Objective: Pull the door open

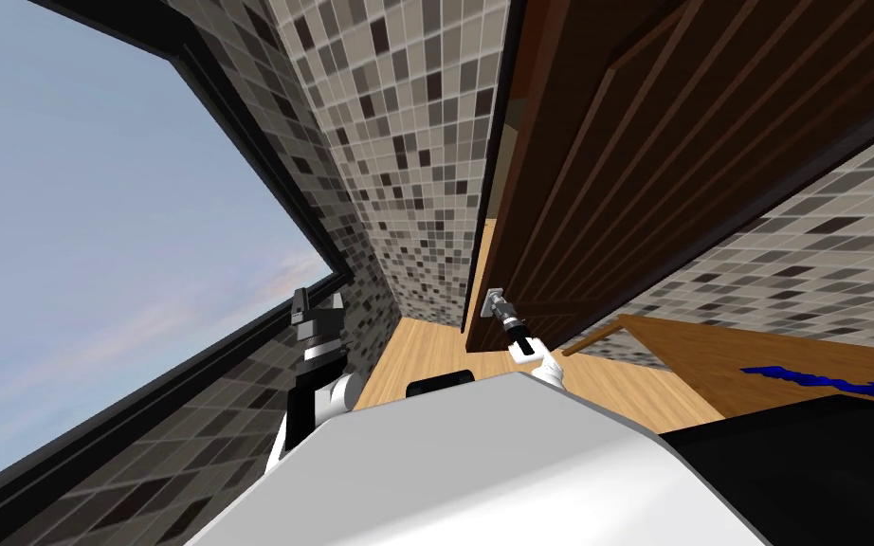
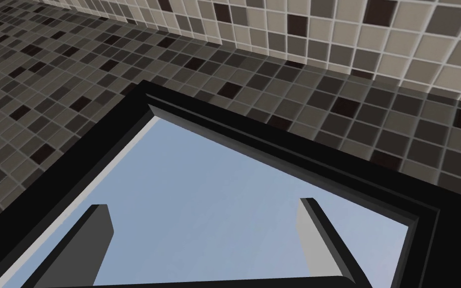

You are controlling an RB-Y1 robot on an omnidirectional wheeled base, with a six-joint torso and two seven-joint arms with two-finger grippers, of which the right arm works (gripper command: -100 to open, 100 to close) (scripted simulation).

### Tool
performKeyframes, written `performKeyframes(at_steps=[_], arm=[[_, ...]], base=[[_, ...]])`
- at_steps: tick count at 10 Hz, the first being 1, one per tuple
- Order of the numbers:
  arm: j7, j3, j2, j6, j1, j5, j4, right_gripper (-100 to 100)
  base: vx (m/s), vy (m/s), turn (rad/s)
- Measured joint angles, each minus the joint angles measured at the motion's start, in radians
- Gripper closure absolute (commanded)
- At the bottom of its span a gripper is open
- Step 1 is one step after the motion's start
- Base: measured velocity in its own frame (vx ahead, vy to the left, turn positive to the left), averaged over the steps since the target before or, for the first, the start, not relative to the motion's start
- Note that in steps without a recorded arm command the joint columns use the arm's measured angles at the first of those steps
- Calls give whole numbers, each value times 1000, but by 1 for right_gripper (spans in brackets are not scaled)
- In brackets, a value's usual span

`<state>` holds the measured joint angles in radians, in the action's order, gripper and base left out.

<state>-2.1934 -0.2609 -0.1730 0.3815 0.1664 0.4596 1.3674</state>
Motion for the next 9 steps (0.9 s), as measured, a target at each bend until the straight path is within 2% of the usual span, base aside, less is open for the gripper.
performKeyframes(at_steps=[4, 6, 7, 9], arm=[[-78, 28, -40, 36, 41, 28, 17, 100], [-111, 40, -57, 61, 55, 41, 20, 100], [-115, 43, -56, 63, 57, 42, 18, 100], [-138, 44, -74, 91, 73, 52, 21, 100]], base=[[-196, -75, 104], [-169, -57, 60], [-167, -42, 125], [-243, -87, 131]])
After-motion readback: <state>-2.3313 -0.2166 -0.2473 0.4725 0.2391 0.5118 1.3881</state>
